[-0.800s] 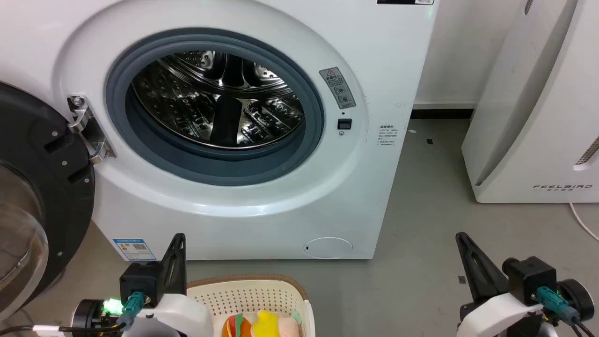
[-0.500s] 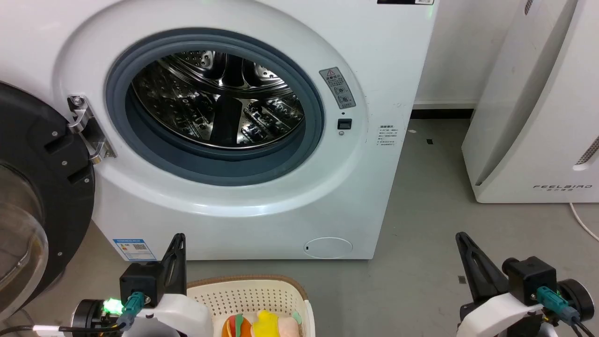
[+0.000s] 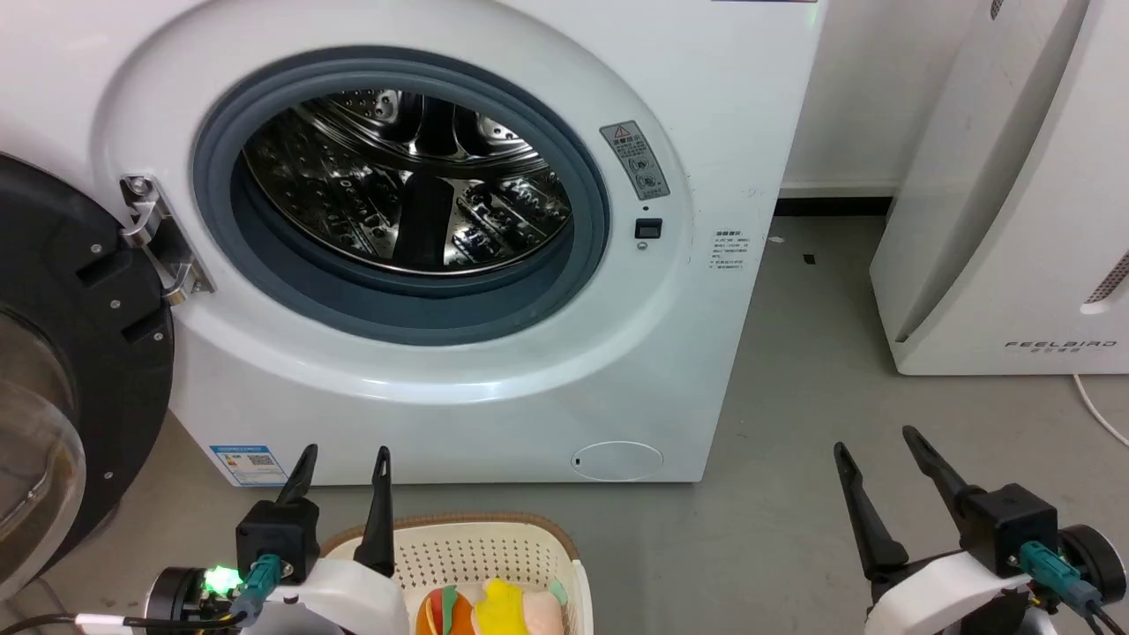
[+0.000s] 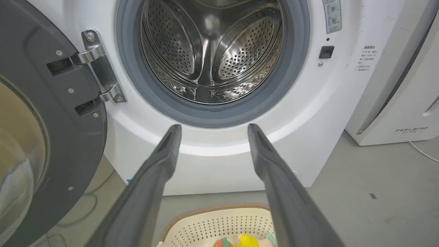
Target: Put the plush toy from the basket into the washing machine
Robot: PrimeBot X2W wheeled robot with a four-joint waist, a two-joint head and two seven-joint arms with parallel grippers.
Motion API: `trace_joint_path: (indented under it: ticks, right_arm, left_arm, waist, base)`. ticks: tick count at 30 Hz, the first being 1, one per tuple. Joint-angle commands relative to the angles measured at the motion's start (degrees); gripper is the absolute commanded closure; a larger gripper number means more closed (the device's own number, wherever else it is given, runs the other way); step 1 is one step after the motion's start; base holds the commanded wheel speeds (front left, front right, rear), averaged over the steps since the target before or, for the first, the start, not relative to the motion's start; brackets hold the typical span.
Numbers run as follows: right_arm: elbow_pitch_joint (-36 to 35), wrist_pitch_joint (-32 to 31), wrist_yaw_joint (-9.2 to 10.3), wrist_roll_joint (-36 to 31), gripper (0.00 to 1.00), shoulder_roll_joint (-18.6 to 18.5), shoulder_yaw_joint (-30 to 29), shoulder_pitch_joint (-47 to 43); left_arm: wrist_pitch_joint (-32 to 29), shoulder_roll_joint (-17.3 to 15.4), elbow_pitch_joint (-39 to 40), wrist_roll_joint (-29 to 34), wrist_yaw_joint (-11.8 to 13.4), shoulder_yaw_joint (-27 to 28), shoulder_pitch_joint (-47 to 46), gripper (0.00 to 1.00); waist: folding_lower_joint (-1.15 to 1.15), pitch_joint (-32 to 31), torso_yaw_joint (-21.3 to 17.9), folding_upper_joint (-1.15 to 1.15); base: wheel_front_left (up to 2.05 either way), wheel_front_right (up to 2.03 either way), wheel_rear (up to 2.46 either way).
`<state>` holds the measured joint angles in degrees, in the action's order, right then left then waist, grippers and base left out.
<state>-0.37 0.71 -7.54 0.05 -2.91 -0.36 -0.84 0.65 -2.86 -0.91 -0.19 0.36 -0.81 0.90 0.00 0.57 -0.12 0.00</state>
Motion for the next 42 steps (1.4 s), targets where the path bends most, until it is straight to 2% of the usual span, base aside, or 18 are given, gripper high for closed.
trace_joint_path:
  ticks: [1,17,36,42]
  right_arm:
    - [-0.3,0.7,0.0,0.2,0.0,0.0,-0.3,-0.1]
    - [-1.7,2.6,0.01,-0.3,0.0,0.0,-1.3,1.1]
    - [-3.5,4.9,0.02,1.0,0.0,0.0,-2.2,3.1]
    - [-4.2,5.6,0.02,0.8,0.0,0.0,-1.3,3.8]
  left_arm:
    - [0.7,0.0,-0.6,-0.4,0.0,-0.2,-0.4,0.0]
    - [2.6,-0.7,-6.7,-1.3,-1.2,-1.4,-4.0,0.0]
    - [4.8,-3.0,-18.4,-2.9,-2.8,-4.0,-12.8,0.0]
    - [3.5,-3.4,-23.9,-3.9,-3.3,-5.9,-16.0,0.0]
  waist:
    - [0.0,0.3,-0.1,0.0]
    - [0.0,4.7,-1.2,0.0]
    - [0.0,13.0,-3.7,0.0]
    - [0.0,16.1,-4.4,0.0]
  base:
    - [0.0,0.0,0.0]
    - [0.0,0.0,0.0]
    - [0.0,0.0,0.0]
    - [0.0,0.0,0.0]
